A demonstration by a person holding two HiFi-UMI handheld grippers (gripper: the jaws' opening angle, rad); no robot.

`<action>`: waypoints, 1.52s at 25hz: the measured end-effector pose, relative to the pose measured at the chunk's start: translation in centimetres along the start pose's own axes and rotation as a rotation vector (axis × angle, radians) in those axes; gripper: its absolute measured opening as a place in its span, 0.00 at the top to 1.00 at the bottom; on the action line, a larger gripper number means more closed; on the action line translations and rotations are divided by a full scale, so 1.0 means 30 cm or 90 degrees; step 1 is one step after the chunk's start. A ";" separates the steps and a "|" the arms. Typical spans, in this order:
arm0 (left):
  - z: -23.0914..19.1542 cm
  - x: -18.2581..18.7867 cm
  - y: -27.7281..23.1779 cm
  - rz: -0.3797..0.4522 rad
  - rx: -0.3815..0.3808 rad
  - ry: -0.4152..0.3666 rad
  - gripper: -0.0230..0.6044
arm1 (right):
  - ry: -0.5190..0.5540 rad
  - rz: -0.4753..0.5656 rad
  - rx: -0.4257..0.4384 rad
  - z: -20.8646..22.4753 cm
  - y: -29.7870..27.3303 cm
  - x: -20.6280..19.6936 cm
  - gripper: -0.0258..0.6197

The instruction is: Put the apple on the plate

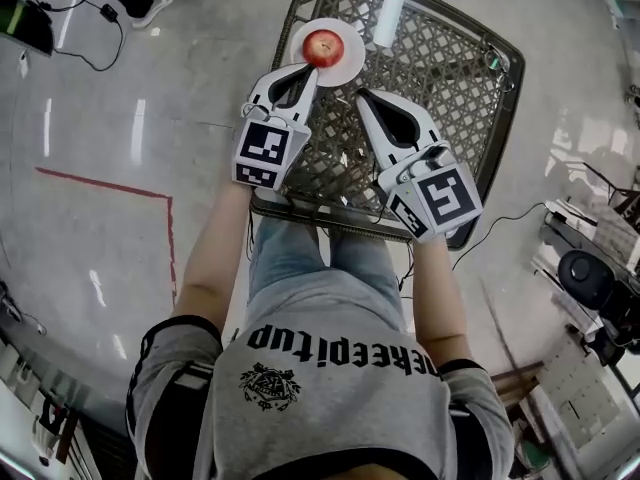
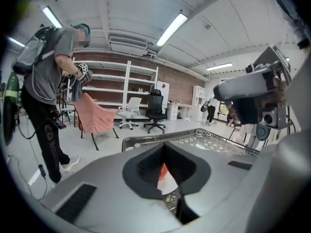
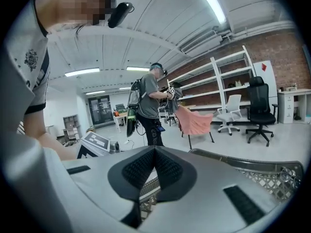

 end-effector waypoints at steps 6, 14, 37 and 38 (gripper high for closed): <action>0.093 0.114 0.111 0.053 0.007 -0.015 0.92 | 0.015 0.021 0.033 -0.044 0.046 0.043 0.96; 0.207 0.231 0.216 0.092 0.007 0.001 0.92 | 0.035 0.039 0.072 -0.079 0.106 0.080 0.96; 0.449 0.426 0.420 0.165 0.077 -0.005 0.92 | 0.094 0.104 0.172 -0.151 0.294 0.186 0.96; 0.459 0.435 0.425 0.168 0.081 -0.006 0.92 | 0.096 0.108 0.178 -0.150 0.302 0.192 0.96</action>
Point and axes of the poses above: the fingertips, and each gripper's own axes: y backward along the fingers, z to its right, x out of its top, the point moved 8 cm from there along y, backward along the fingers, and after that the axes turned 6 degrees about -x, right-handed, at the moved point
